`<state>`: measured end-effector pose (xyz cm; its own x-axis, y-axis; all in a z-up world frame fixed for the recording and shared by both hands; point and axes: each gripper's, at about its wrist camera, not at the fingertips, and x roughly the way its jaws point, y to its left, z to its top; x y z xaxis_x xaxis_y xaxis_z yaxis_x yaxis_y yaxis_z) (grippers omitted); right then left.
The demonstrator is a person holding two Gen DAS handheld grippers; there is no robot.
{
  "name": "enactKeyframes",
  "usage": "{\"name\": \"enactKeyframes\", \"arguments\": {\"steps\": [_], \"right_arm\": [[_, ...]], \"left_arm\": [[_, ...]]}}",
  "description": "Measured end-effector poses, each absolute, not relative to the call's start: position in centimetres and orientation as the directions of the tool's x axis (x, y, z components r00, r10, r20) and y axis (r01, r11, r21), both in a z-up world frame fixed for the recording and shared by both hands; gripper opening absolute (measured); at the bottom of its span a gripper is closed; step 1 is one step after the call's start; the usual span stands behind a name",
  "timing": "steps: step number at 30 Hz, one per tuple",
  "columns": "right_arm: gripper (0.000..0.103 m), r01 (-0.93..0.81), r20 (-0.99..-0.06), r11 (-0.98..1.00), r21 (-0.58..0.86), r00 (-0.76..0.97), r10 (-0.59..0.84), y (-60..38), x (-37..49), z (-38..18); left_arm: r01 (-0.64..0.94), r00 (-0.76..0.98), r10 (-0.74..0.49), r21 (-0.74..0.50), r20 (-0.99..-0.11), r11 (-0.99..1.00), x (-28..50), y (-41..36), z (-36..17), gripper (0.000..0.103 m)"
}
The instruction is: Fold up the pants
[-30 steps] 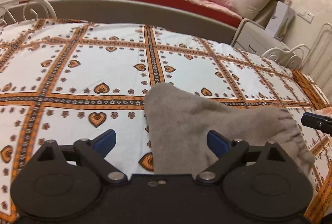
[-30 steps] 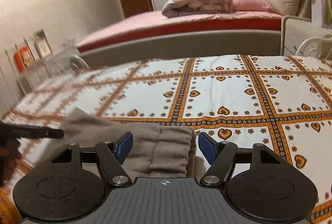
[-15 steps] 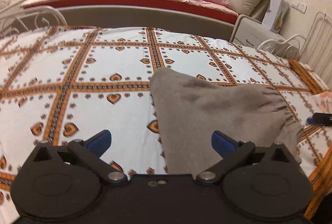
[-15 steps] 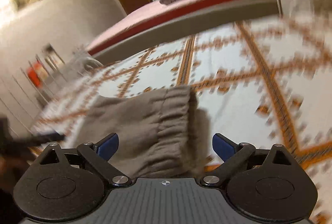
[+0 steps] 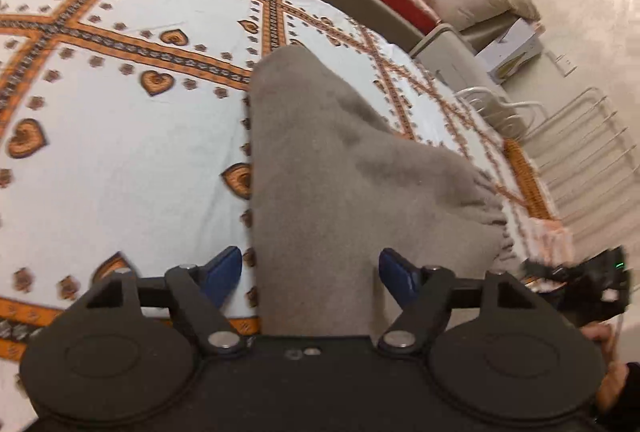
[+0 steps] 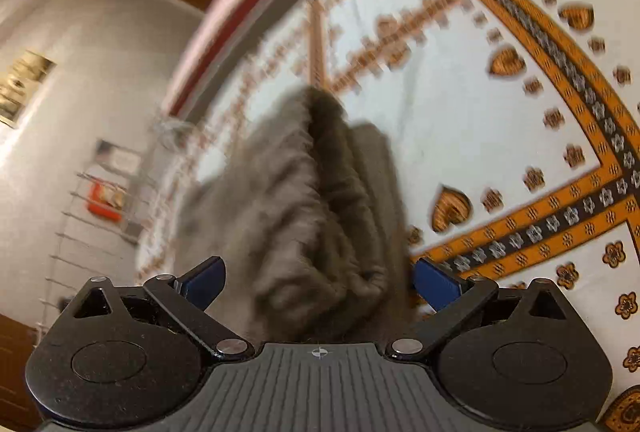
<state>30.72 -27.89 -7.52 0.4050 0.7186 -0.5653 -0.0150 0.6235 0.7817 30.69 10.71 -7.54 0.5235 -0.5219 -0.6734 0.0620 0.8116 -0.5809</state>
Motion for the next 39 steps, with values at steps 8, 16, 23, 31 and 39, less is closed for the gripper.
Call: {"name": "enactKeyframes", "arguments": {"steps": [8, 16, 23, 31, 39], "right_arm": [[0.088, -0.013, -0.491, 0.534, 0.845, 0.375, 0.787, -29.0, 32.9, -8.8], [0.074, -0.063, -0.456, 0.502, 0.862, 0.332, 0.826, -28.5, 34.5, -10.0], [0.054, -0.114, -0.486, 0.550, 0.827, 0.344, 0.803, -26.5, 35.0, -8.9], [0.048, -0.243, -0.405, 0.513, 0.823, 0.381, 0.831, -25.9, 36.1, -5.0], [0.049, -0.227, -0.433, 0.565, 0.793, 0.443, 0.785, -24.0, 44.7, -4.6]], "left_arm": [[0.050, 0.485, -0.652, -0.726, -0.583, 0.686, 32.9, 12.0, -9.6, 0.060], [0.087, 0.466, -0.687, -0.744, -0.557, 0.662, 33.7, 12.4, -10.5, 0.050], [0.128, 0.464, -0.685, -0.722, -0.562, 0.680, 34.9, 11.3, -10.1, 0.032], [0.211, 0.534, -0.714, -0.747, -0.452, 0.631, 37.3, 11.8, -6.6, 0.023], [0.165, 0.606, -0.628, -0.695, -0.489, 0.700, 45.0, 11.9, -8.8, 0.025]]}}
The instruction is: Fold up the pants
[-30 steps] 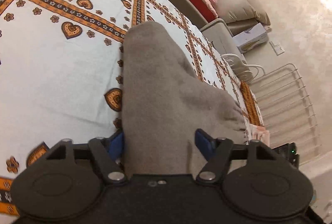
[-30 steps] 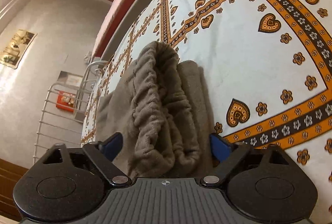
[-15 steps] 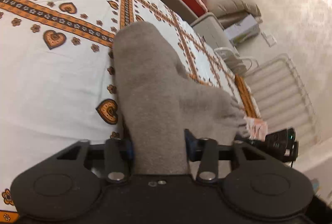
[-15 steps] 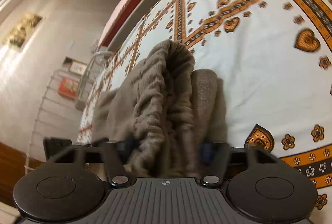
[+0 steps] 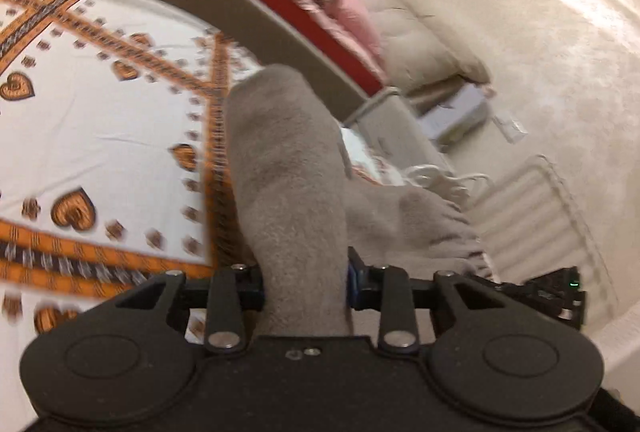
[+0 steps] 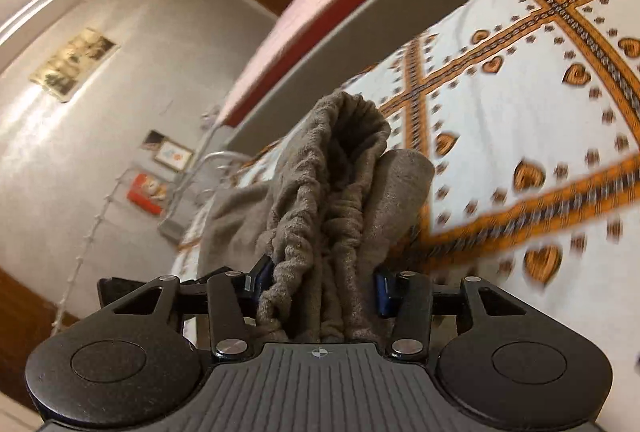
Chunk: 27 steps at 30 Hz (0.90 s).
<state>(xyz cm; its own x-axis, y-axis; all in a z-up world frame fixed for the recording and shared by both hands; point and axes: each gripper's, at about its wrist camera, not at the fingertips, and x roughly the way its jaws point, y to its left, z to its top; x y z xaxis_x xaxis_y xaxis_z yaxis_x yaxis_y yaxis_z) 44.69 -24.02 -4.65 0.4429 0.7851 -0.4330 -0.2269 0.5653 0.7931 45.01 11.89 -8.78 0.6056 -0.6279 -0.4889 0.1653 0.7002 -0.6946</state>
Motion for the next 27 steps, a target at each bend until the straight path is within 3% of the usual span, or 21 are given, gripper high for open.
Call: {"name": "enactKeyframes", "arguments": {"steps": [1, 2, 3, 5, 7, 8, 10, 13, 16, 18, 22, 27], "right_arm": [[0.055, -0.215, -0.477, 0.611, 0.762, 0.452, 0.754, -23.9, 45.3, -5.1], [0.076, -0.197, -0.556, 0.691, 0.696, 0.462, 0.691, -23.5, 45.8, -5.9], [0.086, -0.184, -0.640, 0.772, 0.609, 0.462, 0.614, -22.9, 46.0, -6.9], [0.088, -0.255, -0.620, 0.779, 0.573, 0.486, 0.616, -22.5, 45.2, -7.1], [0.088, -0.244, -0.591, 0.778, 0.579, 0.531, 0.606, -22.8, 44.2, -6.0], [0.088, -0.256, -0.539, 0.761, 0.596, 0.576, 0.615, -23.4, 43.4, -5.3], [0.099, -0.243, -0.526, 0.775, 0.584, 0.613, 0.589, -23.7, 42.3, -4.9], [0.103, -0.224, -0.686, 0.883, 0.414, 0.560, 0.464, -21.9, 41.8, -6.9], [0.103, -0.187, -0.673, 0.884, 0.429, 0.587, 0.450, -22.3, 40.7, -6.1], [0.103, -0.215, -0.624, 0.878, 0.428, 0.633, 0.459, -22.8, 39.1, -4.1], [0.103, -0.290, -0.589, 0.900, 0.327, 0.682, 0.433, -23.7, 34.8, -1.4], [0.103, -0.254, -0.585, 0.910, 0.328, 0.702, 0.407, -26.8, 27.7, 0.3]], "left_arm": [[0.148, 0.601, -0.579, -0.635, -0.550, 0.758, 45.6, 11.3, -9.6, 0.037], [0.147, 0.608, -0.569, -0.626, -0.554, 0.766, 45.7, 11.0, -10.3, 0.040], [0.166, 0.631, -0.571, -0.628, -0.524, 0.760, 45.3, 10.8, -10.4, 0.047], [0.178, 0.625, -0.542, -0.574, -0.562, 0.800, 45.3, 9.9, -9.1, 0.051], [0.167, 0.643, -0.509, -0.545, -0.572, 0.822, 44.5, 9.9, -7.6, 0.087], [0.178, 0.671, -0.478, -0.502, -0.567, 0.846, 43.6, 9.7, -6.8, 0.093], [0.196, 0.696, -0.366, -0.327, -0.617, 0.924, 42.0, 8.0, -5.8, 0.094], [0.218, 0.688, -0.194, -0.056, -0.700, 0.974, 41.2, 5.1, -6.8, 0.097], [0.176, 0.697, -0.207, -0.117, -0.687, 0.978, 40.0, 6.2, -6.7, 0.094], [0.174, 0.724, -0.172, -0.064, -0.668, 0.983, 38.8, 6.4, -5.2, 0.092], [0.159, 0.759, -0.168, -0.071, -0.629, 0.985, 35.4, 7.7, -2.3, 0.097], [0.128, 0.772, -0.150, -0.079, -0.618, 0.989, 28.9, 7.6, 0.3, 0.097]]}}
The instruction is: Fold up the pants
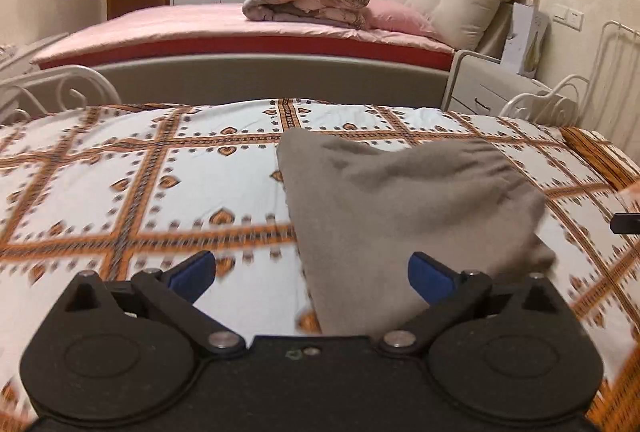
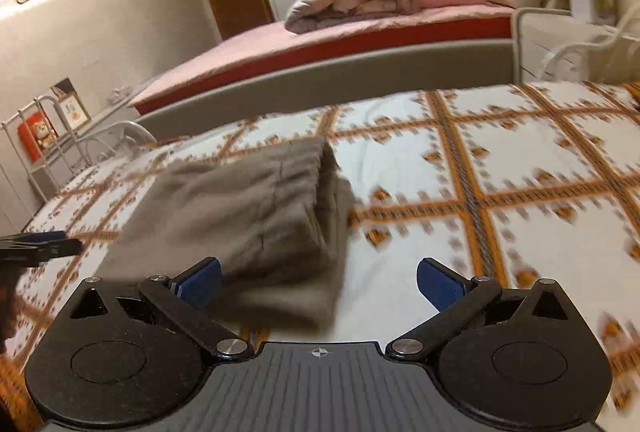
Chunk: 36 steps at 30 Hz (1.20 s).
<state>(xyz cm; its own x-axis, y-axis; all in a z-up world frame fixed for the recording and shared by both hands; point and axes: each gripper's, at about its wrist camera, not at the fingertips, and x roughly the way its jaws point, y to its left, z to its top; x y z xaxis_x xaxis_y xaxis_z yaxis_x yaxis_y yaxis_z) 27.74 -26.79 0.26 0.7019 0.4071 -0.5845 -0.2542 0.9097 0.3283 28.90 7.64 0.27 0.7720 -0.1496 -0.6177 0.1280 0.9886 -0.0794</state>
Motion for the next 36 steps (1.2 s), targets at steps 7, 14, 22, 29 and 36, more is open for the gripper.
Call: {"name": "enactKeyframes", "arguments": {"steps": [7, 14, 22, 29, 36], "right_arm": [[0.103, -0.232, -0.535, 0.941, 0.246, 0.777, 0.331, -25.8, 19.1, 3.3], [0.103, -0.246, -0.426, 0.945, 0.217, 0.847, 0.318, -22.2, 11.5, 4.5], [0.103, -0.330, -0.457, 0.938, 0.102, 0.823, 0.339, -17.6, 5.7, 3.1], [0.103, -0.274, -0.458, 0.954, 0.125, 0.837, 0.300, -18.4, 6.8, 2.5], [0.103, -0.279, -0.460, 0.954, 0.111, 0.836, 0.298, -18.2, 6.9, 2.5]], "left_arm": [[0.115, 0.874, -0.127, -0.055, -0.469, 0.992, 19.8, 5.4, 3.9, 0.097], [0.128, 0.907, -0.123, -0.015, -0.402, 0.992, 11.8, 2.9, 3.9, 0.097], [0.126, 0.888, -0.118, -0.011, -0.445, 0.992, 7.7, 0.8, 2.8, 0.097], [0.146, 0.892, -0.126, 0.014, -0.433, 0.989, 8.6, -0.3, 2.0, 0.097], [0.169, 0.891, -0.146, 0.016, -0.430, 0.985, 8.4, -0.6, 1.9, 0.097]]}}
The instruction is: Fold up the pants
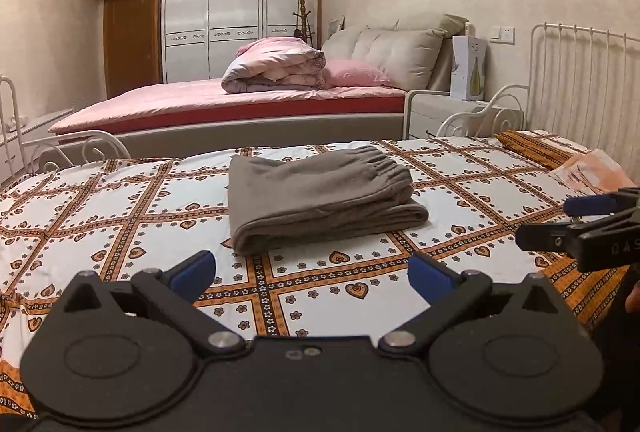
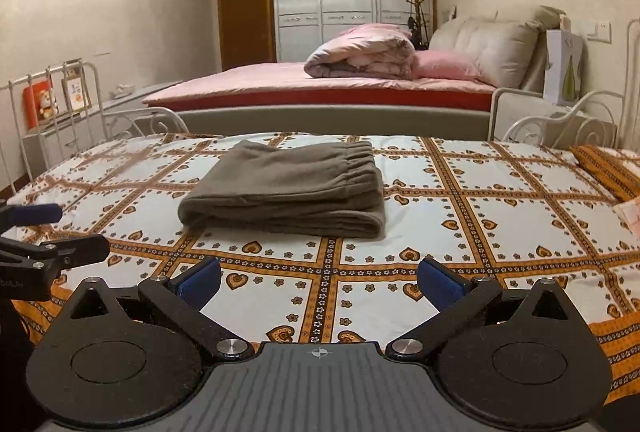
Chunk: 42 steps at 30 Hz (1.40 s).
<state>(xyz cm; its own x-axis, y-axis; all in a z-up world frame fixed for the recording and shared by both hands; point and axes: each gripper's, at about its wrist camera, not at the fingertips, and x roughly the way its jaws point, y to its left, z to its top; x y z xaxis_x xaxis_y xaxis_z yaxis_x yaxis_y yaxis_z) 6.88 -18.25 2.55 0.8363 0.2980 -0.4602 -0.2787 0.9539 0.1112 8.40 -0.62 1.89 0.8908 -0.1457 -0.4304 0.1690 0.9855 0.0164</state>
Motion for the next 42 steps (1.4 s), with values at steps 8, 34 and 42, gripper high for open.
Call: {"name": "enactKeyframes", "arguments": {"steps": [8, 34, 42], "right_arm": [[0.103, -0.276, -0.468, 0.953, 0.123, 0.831, 0.301, -18.44, 7.03, 2.33], [0.103, -0.276, -0.468, 0.954, 0.116, 0.832, 0.297, -18.49, 7.13, 2.32], [0.103, -0.279, -0.469, 0.953, 0.115, 0.831, 0.300, -18.62, 7.10, 2.24]], "left_arm": [[0.163, 0.897, -0.149, -0.003, -0.416, 0.987, 8.17, -0.30, 2.18, 0.097], [0.173, 0.898, -0.159, -0.003, -0.410, 0.985, 8.28, -0.31, 2.14, 0.097], [0.178, 0.896, -0.164, -0.004, -0.413, 0.984, 8.36, -0.28, 2.07, 0.097]]}}
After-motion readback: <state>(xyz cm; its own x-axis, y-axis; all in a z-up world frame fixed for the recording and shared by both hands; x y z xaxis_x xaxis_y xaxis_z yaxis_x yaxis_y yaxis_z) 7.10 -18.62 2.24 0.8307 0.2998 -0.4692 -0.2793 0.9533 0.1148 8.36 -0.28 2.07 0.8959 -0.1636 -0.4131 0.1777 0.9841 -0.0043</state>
